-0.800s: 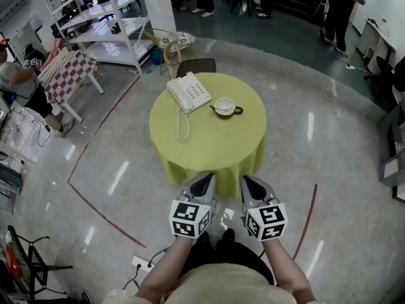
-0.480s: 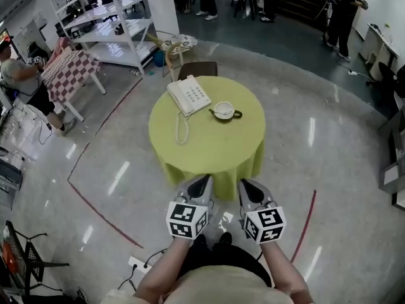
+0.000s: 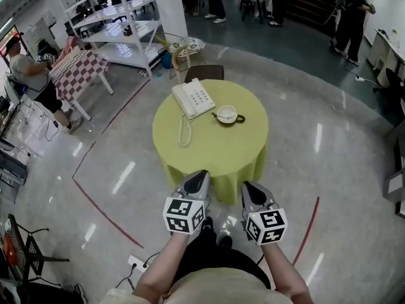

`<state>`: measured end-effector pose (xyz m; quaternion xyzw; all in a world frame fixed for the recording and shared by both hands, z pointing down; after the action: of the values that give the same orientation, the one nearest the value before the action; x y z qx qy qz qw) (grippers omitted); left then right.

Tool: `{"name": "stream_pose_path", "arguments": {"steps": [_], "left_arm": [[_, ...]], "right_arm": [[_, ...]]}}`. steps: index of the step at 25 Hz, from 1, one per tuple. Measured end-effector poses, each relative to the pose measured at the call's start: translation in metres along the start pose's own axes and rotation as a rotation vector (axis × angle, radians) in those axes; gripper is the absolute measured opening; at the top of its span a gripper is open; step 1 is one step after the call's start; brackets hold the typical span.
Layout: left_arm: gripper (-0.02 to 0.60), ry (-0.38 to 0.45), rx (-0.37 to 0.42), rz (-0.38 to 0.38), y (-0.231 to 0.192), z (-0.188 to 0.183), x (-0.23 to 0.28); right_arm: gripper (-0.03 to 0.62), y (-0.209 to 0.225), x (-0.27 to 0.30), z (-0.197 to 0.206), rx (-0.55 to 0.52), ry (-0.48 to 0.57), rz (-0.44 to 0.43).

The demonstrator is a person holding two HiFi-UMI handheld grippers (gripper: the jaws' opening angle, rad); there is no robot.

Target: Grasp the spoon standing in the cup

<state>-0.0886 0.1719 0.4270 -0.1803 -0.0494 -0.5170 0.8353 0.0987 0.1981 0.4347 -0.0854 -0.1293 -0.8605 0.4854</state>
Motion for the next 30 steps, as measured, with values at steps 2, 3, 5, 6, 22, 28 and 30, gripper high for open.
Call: {"name": "stream_pose_path", "arguments": {"steps": [2, 3, 5, 6, 22, 28, 30], "left_arm": [[0.028, -0.009, 0.002, -0.01, -0.005, 0.0, 0.004], [0.035, -0.012, 0.001, -0.015, -0.008, 0.0, 0.006], [0.04, -0.015, 0.0, -0.022, -0.012, 0.001, 0.015], [0.044, -0.016, -0.001, -0.025, -0.013, 0.002, 0.02], [0.101, -0.078, -0.037, -0.022, -0.063, -0.011, 0.118], [0.12, -0.117, -0.051, -0.016, -0.081, -0.013, 0.158], [0.129, -0.134, -0.062, -0.011, -0.087, -0.013, 0.171]], "right_arm": [[0.002, 0.001, 0.003, 0.001, 0.003, -0.003, 0.0], [0.001, 0.002, 0.006, 0.002, 0.006, -0.004, 0.0], [0.002, 0.008, 0.011, 0.005, 0.012, -0.006, 0.004], [0.0, 0.012, 0.013, 0.005, 0.013, -0.007, 0.006], [0.002, 0.067, 0.093, -0.009, 0.032, -0.05, 0.059], [0.0, 0.083, 0.128, -0.013, 0.042, -0.08, 0.069], [0.002, 0.089, 0.137, -0.016, 0.055, -0.088, 0.074]]}}
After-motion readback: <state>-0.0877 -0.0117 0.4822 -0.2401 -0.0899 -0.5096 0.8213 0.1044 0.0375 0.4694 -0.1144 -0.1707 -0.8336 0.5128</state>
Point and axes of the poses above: the fingertips, and each gripper's own axes: x forward along the fingers, y to its right, z out of its underside, the point moved 7 cm from there along -x, backward along the fingers, and after that the axes turned 4 degrees about -x, right-handed, at the moved point
